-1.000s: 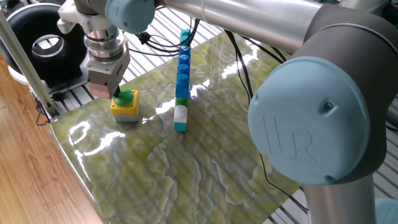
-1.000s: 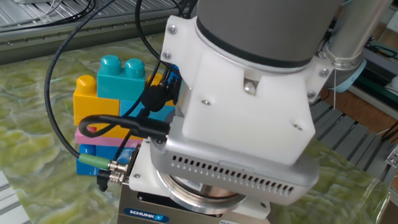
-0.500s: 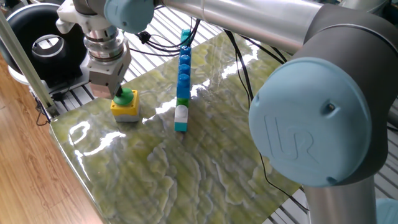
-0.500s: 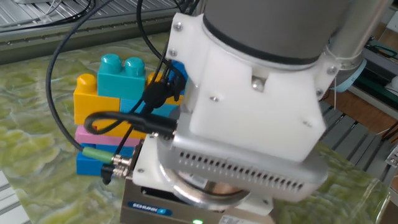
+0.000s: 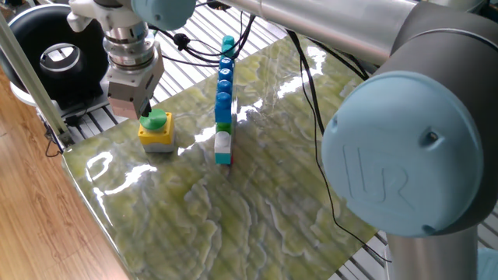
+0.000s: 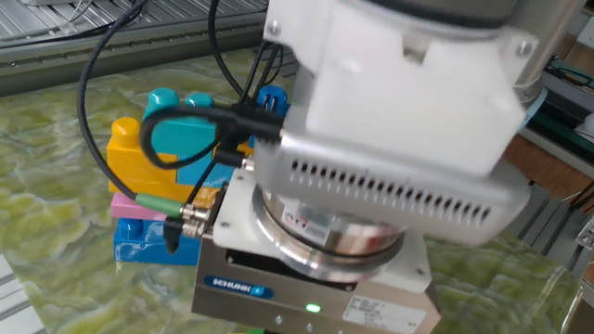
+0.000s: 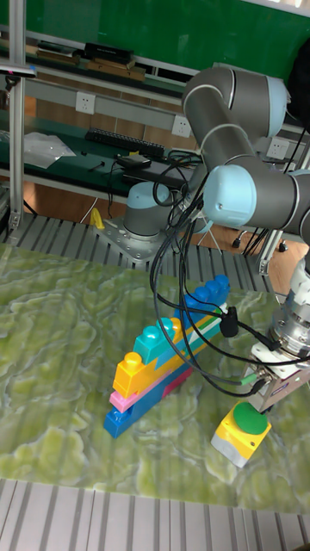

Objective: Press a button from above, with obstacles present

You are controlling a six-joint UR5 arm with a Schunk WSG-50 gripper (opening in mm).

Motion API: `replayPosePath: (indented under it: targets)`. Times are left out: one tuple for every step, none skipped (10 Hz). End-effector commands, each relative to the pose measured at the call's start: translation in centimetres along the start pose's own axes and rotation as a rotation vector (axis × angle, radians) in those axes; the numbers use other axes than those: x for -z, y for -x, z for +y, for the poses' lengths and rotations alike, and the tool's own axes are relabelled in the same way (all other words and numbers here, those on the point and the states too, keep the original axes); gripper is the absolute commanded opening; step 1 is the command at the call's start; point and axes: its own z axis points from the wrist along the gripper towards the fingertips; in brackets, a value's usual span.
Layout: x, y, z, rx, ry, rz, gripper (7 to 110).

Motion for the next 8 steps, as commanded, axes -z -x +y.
replayPosePath:
  targets:
    - [1.0, -0.1, 0.1, -0.008, 0.013, -0.011, 7]
    - [1.3, -0.2, -0.1, -0.008, 0.012, -0.012, 7]
    - [1.5, -0.2, -0.4, -0.008, 0.010, -0.014, 7]
    - [1.8, -0.2, -0.7, -0.005, 0.007, -0.019, 7]
    - [2.0, -0.2, -1.0, -0.005, 0.001, -0.025, 7]
    - [2.3, -0.3, -1.3, -0.006, -0.011, -0.030, 7]
    - [2.8, -0.4, -1.3, -0.007, -0.011, -0.031, 7]
    - [3.3, -0.7, -1.4, -0.010, -0.014, -0.029, 7]
